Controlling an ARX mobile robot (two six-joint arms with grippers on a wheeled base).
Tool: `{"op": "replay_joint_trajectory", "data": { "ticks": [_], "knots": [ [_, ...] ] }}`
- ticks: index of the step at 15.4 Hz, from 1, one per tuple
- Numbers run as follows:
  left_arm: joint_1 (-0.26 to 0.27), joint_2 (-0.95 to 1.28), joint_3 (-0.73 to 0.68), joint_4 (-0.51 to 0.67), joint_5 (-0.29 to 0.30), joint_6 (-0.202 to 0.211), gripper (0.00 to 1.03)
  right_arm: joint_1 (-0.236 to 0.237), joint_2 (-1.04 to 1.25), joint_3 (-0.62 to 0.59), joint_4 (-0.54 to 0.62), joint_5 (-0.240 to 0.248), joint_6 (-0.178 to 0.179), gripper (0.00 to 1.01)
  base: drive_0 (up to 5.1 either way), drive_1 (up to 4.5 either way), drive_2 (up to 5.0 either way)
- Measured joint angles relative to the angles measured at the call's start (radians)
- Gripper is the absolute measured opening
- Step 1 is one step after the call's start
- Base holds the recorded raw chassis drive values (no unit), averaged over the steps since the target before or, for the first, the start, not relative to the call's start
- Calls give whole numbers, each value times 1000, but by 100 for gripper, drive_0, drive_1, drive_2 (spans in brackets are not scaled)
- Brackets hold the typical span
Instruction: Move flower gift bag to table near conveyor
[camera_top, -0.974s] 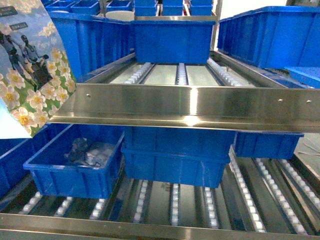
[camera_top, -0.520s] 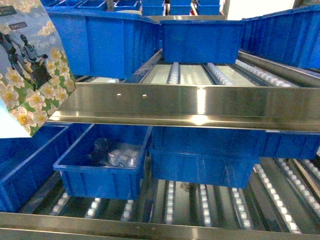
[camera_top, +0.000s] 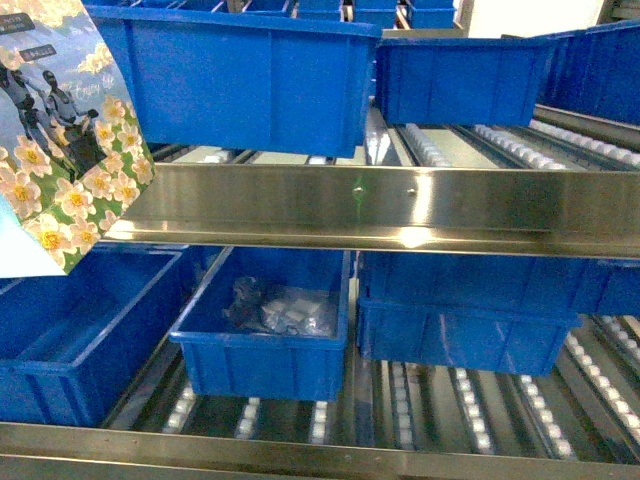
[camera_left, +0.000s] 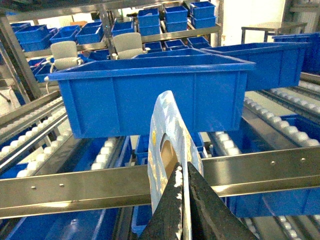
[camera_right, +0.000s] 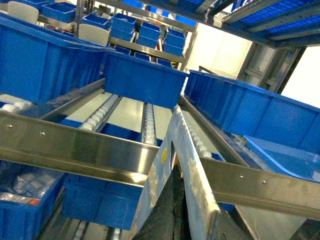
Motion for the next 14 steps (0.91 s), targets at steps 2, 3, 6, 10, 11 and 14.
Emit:
{"op": "replay_joint_trajectory", "data": {
  "ticks": [2, 3, 6, 10, 11, 14],
  "knots": [
    [0, 0, 0, 0, 0, 0, 2, 0, 0, 0, 2, 0, 0, 2, -443, 83, 413],
    [0, -1, 0, 2, 0, 0, 2, 0, -1, 0, 3, 0, 0, 2, -490, 251, 251],
    [-1, 0, 0, -1, 1, 0, 2, 0, 0, 0, 0, 0, 0, 2, -494, 247, 247],
    [-1, 0, 0, -2, 0, 0, 2, 0, 0, 0, -2, 0, 0, 2, -493, 245, 245],
    [-1, 0, 0, 1, 0, 0, 2, 0, 0, 0, 3, 0, 0, 2, -463, 122, 380],
    [-1, 0, 0, -1, 0, 0, 2, 0, 0, 0, 2, 0, 0, 2, -463, 122, 380]
  ]
}}
